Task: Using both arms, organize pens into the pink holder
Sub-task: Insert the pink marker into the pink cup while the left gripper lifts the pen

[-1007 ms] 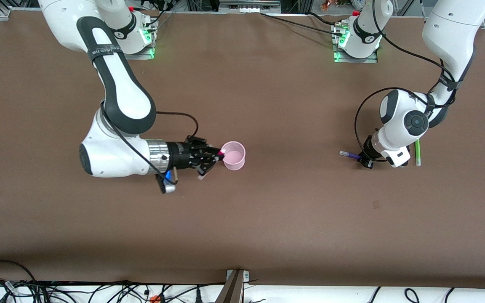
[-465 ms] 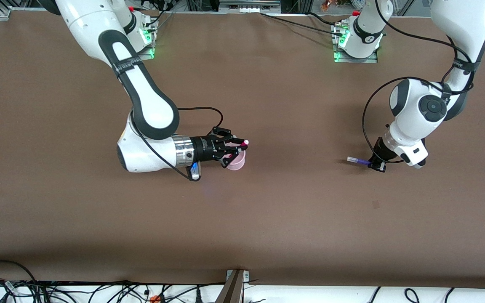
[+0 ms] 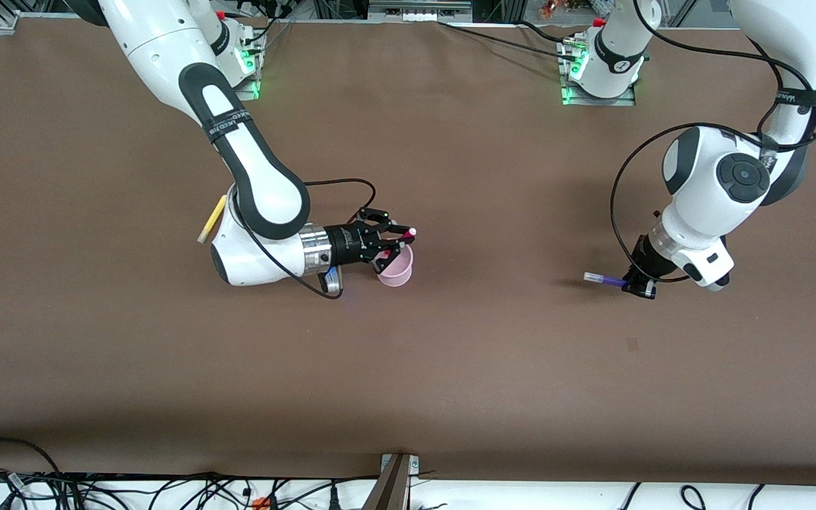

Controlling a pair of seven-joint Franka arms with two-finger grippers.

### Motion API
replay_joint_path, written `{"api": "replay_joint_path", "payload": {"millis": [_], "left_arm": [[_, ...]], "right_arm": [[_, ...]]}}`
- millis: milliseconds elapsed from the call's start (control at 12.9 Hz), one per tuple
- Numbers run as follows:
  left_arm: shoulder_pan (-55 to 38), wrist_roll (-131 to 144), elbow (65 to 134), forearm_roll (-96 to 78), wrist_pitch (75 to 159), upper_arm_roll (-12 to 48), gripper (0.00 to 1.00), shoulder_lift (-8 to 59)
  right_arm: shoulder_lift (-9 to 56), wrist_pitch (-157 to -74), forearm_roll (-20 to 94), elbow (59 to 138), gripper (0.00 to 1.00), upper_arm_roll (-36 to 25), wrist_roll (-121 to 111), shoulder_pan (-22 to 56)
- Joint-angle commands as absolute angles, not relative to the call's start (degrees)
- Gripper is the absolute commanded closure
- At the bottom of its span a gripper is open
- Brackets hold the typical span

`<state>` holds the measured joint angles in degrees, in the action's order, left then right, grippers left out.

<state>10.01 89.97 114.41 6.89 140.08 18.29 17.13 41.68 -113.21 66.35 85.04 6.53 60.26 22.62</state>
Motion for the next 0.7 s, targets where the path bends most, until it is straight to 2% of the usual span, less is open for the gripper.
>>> {"api": "replay_joint_path", "payload": {"millis": [0, 77, 155, 232, 387, 620], "left_arm": [[9.58, 91.67, 112.77, 8.7, 138.16, 18.72, 1.0, 16.96], [9.49, 91.84, 112.68, 8.7, 138.16, 18.81, 1.0, 16.96], [9.23, 92.37, 112.59, 8.79, 138.16, 18.81, 1.0, 16.96], [8.62, 92.72, 112.24, 8.88, 138.16, 18.81, 1.0, 16.96], [7.48, 94.12, 111.01, 9.84, 137.99, 18.9, 1.0, 16.61], [2.57, 100.35, 105.49, 11.16, 131.51, 18.9, 1.0, 16.79]], "right_arm": [[40.95, -114.95, 67.85, 86.75, 1.0, 6.94, 59.5, 22.59], [41.39, -115.4, 67.85, 86.75, 0.99, 6.94, 58.63, 22.67], [41.83, -116.1, 67.76, 86.66, 0.32, 6.94, 57.58, 22.59], [41.66, -116.19, 67.07, 85.79, 0.0, 6.77, 57.92, 22.24], [40.18, -115.23, 62.61, 81.67, 0.0, 5.46, 58.44, 21.54], [36.4, -111.02, 50.75, 77.88, 0.0, 2.56, 57.66, 21.09]]}}
